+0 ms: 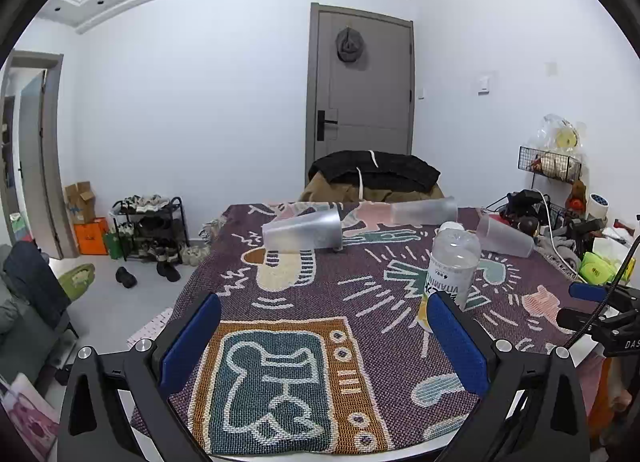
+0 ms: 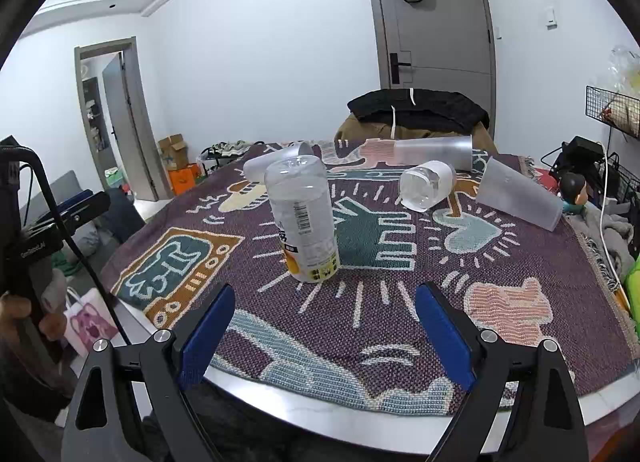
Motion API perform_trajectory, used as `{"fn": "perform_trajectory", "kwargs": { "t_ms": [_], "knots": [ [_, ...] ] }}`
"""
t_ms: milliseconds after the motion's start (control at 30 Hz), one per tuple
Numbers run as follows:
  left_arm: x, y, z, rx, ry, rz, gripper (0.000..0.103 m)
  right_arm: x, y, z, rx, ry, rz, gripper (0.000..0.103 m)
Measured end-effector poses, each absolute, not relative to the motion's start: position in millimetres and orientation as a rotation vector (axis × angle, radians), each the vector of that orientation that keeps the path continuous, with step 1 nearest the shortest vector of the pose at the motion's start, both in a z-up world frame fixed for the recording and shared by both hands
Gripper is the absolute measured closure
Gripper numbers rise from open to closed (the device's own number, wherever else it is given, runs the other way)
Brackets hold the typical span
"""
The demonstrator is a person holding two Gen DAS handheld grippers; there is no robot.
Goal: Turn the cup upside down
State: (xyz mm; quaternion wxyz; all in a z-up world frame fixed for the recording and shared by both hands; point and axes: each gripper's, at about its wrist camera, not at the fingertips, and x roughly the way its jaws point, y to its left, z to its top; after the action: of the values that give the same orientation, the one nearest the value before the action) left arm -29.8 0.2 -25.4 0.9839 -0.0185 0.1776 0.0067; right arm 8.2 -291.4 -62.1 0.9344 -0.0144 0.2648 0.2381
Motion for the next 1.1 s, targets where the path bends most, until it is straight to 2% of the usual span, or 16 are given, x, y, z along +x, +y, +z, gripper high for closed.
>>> {"fn": "perform_trajectory", "kwargs": {
  "t_ms": [1100],
  "knots": [
    [-32.8, 0.8, -13.0, -0.051, 0.330, 0.009, 0.000, 6.1, -289.5, -58.8, -0.066, 0.531, 0.474, 0.011]
  ]
}}
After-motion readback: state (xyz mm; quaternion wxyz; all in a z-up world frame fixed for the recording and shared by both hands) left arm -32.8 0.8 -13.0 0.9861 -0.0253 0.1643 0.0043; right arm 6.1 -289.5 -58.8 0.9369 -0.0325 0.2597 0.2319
